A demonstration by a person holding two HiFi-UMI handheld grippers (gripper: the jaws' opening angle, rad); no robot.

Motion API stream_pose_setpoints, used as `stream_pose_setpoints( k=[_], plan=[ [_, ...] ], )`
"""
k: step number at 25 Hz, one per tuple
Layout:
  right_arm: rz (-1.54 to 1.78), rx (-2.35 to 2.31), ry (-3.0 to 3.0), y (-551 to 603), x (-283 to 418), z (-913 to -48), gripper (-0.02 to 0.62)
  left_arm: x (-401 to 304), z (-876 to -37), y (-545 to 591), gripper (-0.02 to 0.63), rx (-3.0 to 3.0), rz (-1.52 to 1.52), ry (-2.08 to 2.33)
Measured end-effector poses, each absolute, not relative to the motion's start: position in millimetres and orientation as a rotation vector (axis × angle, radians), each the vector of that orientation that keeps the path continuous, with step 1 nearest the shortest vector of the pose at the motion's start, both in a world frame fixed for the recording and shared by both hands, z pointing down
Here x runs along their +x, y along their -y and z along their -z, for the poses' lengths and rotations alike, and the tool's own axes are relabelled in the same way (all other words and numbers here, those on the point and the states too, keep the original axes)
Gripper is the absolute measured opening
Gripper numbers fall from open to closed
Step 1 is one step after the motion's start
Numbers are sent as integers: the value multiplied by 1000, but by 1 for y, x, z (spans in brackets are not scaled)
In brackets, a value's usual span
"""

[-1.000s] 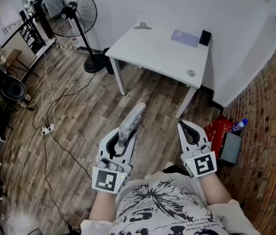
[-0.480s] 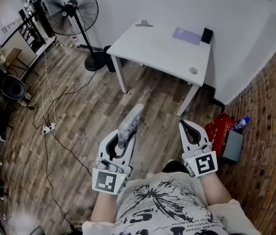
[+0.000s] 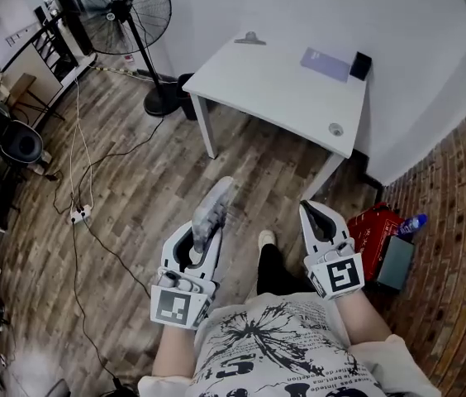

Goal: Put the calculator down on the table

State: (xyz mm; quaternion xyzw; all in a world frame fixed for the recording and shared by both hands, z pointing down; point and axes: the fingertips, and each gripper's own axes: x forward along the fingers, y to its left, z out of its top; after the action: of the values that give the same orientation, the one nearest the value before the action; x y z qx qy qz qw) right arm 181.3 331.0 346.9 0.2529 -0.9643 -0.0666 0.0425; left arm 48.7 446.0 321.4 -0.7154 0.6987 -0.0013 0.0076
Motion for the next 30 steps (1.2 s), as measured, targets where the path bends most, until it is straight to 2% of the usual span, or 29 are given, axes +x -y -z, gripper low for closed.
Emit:
stream_pose_setpoints(
  k=[12, 19, 30],
  plan=[
    [217, 652, 2984, -126, 78, -343, 15, -38, -318, -255, 144, -2189, -8, -2275],
    [184, 679, 2958, -12, 51, -350, 15, -70, -327, -137, 144, -2220, -32, -2257],
    [135, 866, 2873, 102, 30, -374, 15, -107, -353, -3, 144, -2419, 22, -2146]
  ],
)
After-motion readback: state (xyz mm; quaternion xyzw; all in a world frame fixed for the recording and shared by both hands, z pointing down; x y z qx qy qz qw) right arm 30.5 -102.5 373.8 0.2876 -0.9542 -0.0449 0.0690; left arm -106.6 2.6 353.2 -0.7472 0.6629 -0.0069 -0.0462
